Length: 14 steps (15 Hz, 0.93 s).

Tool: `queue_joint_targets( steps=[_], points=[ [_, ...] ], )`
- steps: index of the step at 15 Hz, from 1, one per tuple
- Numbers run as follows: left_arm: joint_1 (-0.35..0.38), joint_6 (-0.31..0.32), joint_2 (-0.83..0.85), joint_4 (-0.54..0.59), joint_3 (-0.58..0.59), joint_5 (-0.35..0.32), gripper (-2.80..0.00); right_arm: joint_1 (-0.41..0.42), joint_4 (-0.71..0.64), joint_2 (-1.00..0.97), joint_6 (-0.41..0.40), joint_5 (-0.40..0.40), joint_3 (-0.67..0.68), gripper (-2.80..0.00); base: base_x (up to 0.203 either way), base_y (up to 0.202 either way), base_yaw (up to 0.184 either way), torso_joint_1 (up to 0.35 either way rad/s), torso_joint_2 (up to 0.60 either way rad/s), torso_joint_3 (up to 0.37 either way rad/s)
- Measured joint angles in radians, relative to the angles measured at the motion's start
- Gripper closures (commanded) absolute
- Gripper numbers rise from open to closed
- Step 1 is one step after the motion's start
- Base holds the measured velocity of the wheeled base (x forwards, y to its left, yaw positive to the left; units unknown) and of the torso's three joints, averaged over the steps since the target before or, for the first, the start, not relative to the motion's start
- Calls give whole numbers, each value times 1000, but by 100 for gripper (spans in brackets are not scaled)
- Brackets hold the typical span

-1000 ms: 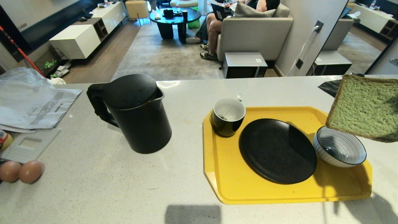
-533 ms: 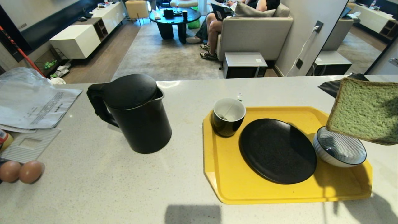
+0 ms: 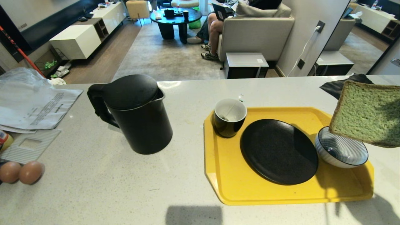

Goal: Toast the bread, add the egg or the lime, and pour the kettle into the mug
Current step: Put the bread slices in the toaster

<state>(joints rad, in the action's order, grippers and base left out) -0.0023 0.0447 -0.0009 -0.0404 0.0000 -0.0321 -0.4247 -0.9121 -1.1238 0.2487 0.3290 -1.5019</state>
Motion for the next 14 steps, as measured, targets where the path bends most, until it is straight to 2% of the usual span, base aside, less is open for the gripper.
queue_joint_targets(
  steps=[14],
  points=[
    [0, -3, 0, 1, 0, 0, 0, 0, 1, 0, 3, -3, 16, 0, 0, 0, 0, 0, 0, 0]
  ],
)
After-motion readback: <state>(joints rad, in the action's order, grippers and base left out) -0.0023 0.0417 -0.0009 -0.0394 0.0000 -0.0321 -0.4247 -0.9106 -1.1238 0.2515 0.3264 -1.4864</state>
